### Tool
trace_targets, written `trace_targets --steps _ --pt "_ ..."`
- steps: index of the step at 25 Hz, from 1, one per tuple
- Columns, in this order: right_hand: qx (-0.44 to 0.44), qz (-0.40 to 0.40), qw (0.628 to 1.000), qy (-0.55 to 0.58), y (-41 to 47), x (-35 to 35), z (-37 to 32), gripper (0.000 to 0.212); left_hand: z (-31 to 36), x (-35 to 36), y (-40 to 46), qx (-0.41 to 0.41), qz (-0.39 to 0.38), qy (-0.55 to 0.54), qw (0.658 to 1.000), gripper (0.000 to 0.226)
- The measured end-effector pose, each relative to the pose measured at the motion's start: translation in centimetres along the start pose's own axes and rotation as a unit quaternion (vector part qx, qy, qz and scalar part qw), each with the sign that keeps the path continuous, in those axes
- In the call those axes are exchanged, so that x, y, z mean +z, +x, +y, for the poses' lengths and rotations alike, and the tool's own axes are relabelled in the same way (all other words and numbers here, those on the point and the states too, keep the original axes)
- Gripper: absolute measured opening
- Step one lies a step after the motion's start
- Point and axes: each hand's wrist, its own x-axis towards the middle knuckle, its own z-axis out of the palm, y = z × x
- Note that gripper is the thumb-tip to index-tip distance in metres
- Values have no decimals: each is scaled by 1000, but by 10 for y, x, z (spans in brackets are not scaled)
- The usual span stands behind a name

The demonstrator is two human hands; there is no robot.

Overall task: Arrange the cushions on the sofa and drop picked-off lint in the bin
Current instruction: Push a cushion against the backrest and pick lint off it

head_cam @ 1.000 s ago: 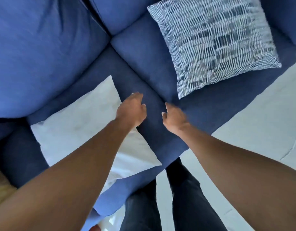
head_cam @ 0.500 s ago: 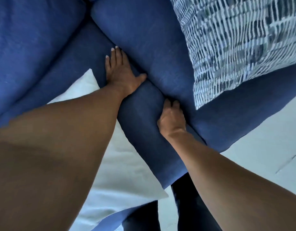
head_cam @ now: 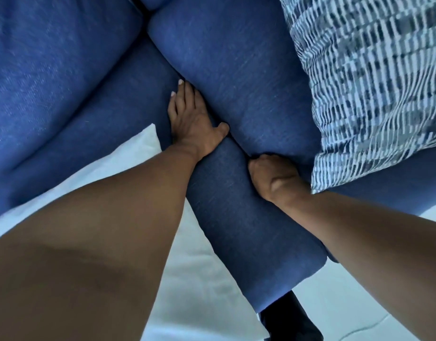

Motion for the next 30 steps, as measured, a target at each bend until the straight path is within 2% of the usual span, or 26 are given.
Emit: trace_targets --steps 5,10,14,18,21,25,27,30 --pt "-9 -9 999 -42 8 3 -1 28 4 1 13 -8 -31 64 997 105" --pt "-39 -67 994 -80 -5 6 4 25 6 -15 39 9 -102 148 984 81" --pt "-84 -19 991 -104 -10 6 11 28 -1 2 46 20 -60 148 987 72" --pt "-128 21 984 -124 -7 6 19 32 -8 12 47 38 21 99 994 61" --pt "-121 39 983 -134 -10 7 17 34 -8 7 42 42 8 104 994 57" --pt "-70 51 991 -106 -26 7 13 37 -7 -32 25 67 -33 103 992 41" --pt "-44 68 995 -58 -37 13 9 35 -3 -45 7 57 -52 41 996 34" --pt "16 95 993 72 -72 19 10 26 14 -64 -40 -9 -94 -167 981 30"
